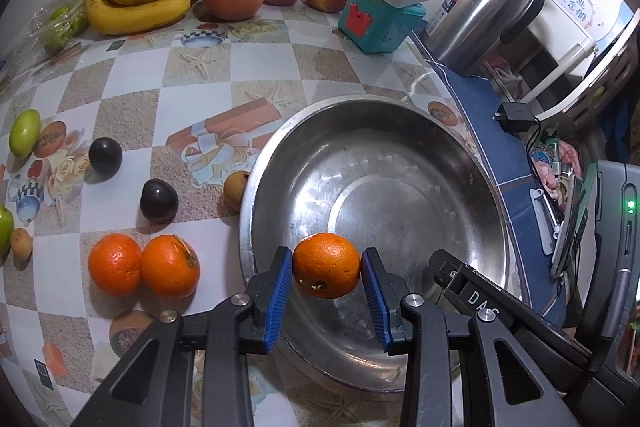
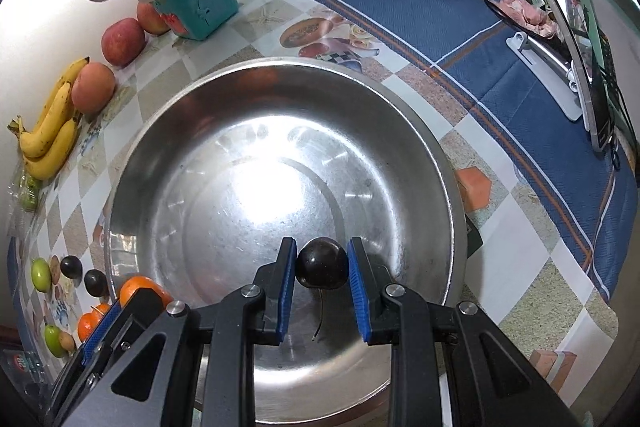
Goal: Organize fruits
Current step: 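Carry both fruits over the steel bowl and open the left tool to drop the orange, then open the right tool to drop the dark plum into the steel bowl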
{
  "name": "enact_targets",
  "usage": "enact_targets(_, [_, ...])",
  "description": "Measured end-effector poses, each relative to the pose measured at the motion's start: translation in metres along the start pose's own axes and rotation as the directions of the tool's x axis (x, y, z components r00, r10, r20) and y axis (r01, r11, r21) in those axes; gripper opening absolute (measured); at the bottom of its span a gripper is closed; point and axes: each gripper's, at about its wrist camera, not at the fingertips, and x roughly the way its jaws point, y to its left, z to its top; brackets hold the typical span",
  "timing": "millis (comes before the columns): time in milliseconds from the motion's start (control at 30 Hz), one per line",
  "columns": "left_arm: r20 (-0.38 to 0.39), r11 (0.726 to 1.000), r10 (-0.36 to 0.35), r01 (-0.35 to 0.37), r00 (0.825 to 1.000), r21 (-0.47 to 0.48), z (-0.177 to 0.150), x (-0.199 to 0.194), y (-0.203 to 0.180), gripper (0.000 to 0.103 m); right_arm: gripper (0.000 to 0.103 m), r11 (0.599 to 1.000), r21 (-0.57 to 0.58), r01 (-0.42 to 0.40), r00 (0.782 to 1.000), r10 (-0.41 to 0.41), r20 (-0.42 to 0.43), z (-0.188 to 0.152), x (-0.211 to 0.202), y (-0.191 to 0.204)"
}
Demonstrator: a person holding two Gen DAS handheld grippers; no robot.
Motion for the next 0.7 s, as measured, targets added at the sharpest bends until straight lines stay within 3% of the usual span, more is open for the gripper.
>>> enact_targets(433, [0.028, 1.000, 0.002, -0.002, 1.000, -0.007, 0.004, -0.010, 0.003, 0.048, 0.027, 1.000, -0.001, 0.020, 1.000, -0.020, 0.016, 0.003, -0.005, 0.001])
enact_targets(500, [0.032, 1.000, 0.000, 0.001, 0.999, -0.012, 0.005, -0.013, 0.003, 0.051, 0.032, 1.000, 0.008, 0.017, 1.000, -0.017, 0.021, 0.004, -0.007, 0.000])
enact_targets(567, [0.036, 1.000, -0.002, 0.003, 0.999, -0.018, 0.006, -0.015, 0.005, 0.054, 0.043, 1.000, 0.018, 0.006, 1.000, -0.007, 0.028, 0.005, -0.009, -0.001])
enact_targets(700, [0.049, 1.000, -0.001, 0.002, 0.999, -0.027, 0.008, -0.021, 0.007, 0.059, 0.046, 1.000, 0.016, 0.003, 0.999, -0.003, 0.046, 0.006, -0.013, -0.001])
